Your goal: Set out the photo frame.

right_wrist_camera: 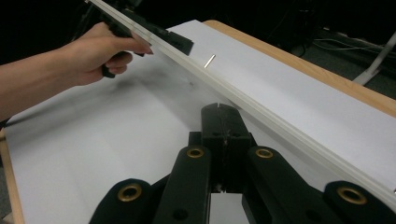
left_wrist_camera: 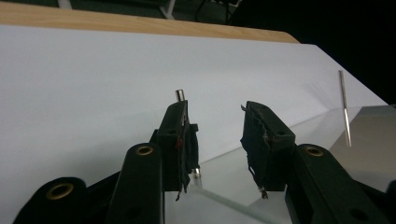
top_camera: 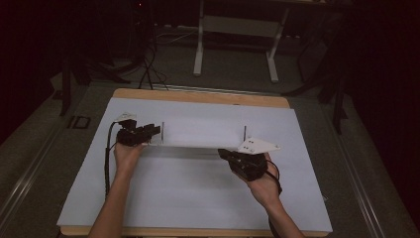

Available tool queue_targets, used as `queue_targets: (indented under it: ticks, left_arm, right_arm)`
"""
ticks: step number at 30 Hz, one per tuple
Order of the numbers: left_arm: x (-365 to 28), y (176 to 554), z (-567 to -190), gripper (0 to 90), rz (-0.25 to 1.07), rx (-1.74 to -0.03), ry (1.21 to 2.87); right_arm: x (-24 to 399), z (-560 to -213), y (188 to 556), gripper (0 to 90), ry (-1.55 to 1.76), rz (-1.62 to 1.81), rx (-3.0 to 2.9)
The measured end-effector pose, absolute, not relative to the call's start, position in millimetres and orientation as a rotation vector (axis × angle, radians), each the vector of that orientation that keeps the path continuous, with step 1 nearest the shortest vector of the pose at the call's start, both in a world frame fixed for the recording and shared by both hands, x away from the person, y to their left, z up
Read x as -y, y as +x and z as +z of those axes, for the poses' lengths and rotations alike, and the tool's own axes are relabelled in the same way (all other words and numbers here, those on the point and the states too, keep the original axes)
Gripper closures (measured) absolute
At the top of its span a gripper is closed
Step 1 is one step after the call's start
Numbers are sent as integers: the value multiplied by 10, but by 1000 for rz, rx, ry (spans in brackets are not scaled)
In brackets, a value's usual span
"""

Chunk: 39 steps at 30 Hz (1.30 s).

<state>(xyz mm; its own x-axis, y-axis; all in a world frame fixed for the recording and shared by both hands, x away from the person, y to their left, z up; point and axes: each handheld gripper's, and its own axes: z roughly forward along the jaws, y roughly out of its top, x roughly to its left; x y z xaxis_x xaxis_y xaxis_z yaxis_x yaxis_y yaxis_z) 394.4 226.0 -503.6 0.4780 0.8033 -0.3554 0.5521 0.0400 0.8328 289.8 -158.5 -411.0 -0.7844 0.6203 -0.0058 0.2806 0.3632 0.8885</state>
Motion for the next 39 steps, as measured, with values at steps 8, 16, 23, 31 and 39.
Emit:
queue_targets:
  ticks: [8, 16, 23, 31, 39]
  left_arm:
    - [-2332, 3786, -4943, 575, 302, -1152, 1618]
    - [-2464, 3618, -4938, 559, 274, -1112, 1608]
    - [-2546, 3502, -4858, 557, 319, -1090, 1607]
    - [-2581, 3402, -4791, 558, 340, -1046, 1584]
    - [-2592, 3360, -4805, 541, 352, -1034, 1601]
  right_arm:
    - [1584, -4088, 2931, 900, 807, 1397, -2275]
    - [1595, -4072, 2966, 900, 819, 1398, -2270]
    - [1595, -4057, 2983, 900, 825, 1401, -2267]
    - [1617, -4037, 3005, 900, 838, 1409, -2255]
    - [1633, -4031, 3030, 900, 853, 1416, -2243]
